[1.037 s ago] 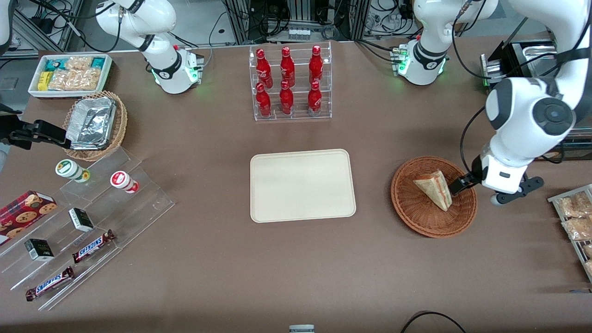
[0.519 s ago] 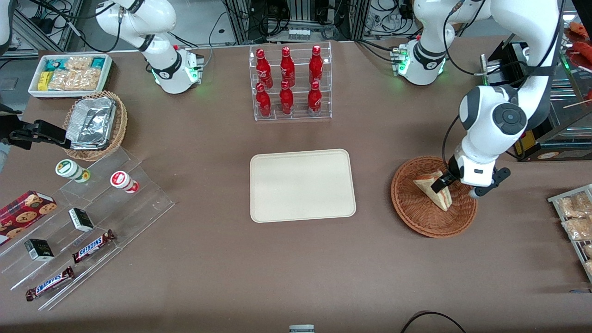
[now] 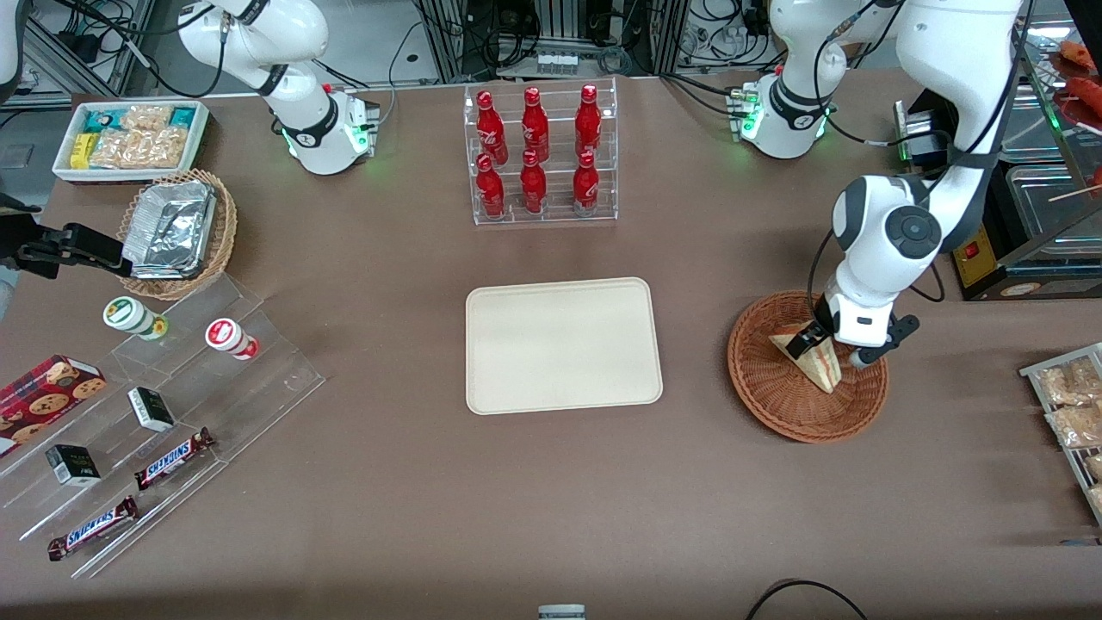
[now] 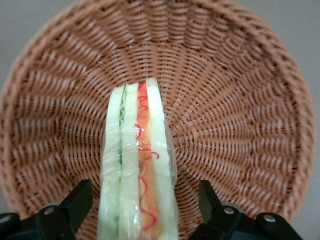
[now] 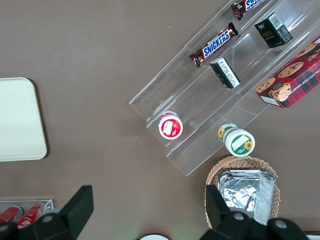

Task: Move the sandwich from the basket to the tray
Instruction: 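Close the left gripper on the wrapped sandwich and lift it, then carry the sandwich with the left gripper over the cream tray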

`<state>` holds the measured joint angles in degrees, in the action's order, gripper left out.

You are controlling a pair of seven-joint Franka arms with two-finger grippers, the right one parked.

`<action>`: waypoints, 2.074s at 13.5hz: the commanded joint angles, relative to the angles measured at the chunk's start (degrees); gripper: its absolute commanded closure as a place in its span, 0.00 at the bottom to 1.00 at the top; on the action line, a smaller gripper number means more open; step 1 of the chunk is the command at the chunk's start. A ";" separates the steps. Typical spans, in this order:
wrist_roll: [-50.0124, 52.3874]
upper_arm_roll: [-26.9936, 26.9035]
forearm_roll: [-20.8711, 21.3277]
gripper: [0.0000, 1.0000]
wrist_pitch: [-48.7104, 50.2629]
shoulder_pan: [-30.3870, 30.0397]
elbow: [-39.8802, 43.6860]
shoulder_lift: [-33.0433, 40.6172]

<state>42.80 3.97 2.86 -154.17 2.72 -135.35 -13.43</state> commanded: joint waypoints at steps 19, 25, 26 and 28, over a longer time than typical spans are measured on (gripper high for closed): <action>0.53 21.52 4.79 1.00 37.71 9.56 39.71 -8.25; 9.30 21.43 14.44 1.00 37.63 21.43 50.26 -23.19; 11.58 21.43 16.46 1.00 37.63 23.01 51.93 -25.74; 14.84 21.35 20.24 1.00 37.63 24.95 53.70 -29.27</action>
<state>54.38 25.61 19.61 -117.83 25.61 -86.61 -38.17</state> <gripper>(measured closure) 0.802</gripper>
